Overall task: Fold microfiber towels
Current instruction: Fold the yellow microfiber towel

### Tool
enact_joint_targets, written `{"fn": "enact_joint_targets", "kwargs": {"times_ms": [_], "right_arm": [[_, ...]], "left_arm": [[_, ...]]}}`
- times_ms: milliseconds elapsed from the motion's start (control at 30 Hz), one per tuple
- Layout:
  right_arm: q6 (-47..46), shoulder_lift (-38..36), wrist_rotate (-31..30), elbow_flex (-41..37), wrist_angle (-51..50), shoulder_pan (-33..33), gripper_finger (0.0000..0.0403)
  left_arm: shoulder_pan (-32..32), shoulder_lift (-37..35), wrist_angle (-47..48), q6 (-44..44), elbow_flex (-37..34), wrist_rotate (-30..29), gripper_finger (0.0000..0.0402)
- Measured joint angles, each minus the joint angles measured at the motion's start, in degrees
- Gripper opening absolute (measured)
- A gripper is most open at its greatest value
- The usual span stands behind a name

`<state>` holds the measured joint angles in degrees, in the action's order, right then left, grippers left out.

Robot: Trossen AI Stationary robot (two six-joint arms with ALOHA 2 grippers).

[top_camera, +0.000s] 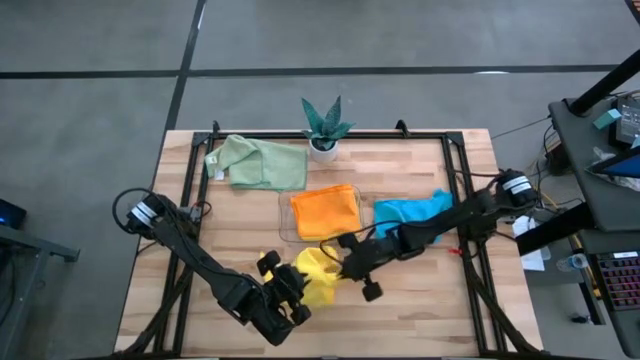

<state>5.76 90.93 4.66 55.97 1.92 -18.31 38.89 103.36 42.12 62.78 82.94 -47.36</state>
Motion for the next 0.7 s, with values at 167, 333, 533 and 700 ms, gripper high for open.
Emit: {"fn": "enact_joint_targets", "kwargs": {"times_ms": [167, 333, 533, 700], "right_arm": [[1.17, -1.99, -0.03, 1.32, -13.95, -2.8, 0.0008], [-0.05, -2.18, -1.16, 0.8, -21.59, -5.16, 0.0008], [-2.35, -1.65, -3.58, -0.23, -25.42, -7.42, 0.0008], [-4.6, -1.64, -3.34, -1.03, -25.75, -8.09, 0.0008]], "left_arm": [[0.0, 0.5, -0.13, -2.0, -0.09, 5.71, 0.01], [-0.05, 0.61, -0.3, -3.34, -2.3, 5.88, 0.0122], [-0.81, 0.65, -2.76, -0.33, -7.27, 6.05, 0.0123], [-1.65, 0.67, -10.42, -0.59, -12.85, 6.13, 0.0123]]}}
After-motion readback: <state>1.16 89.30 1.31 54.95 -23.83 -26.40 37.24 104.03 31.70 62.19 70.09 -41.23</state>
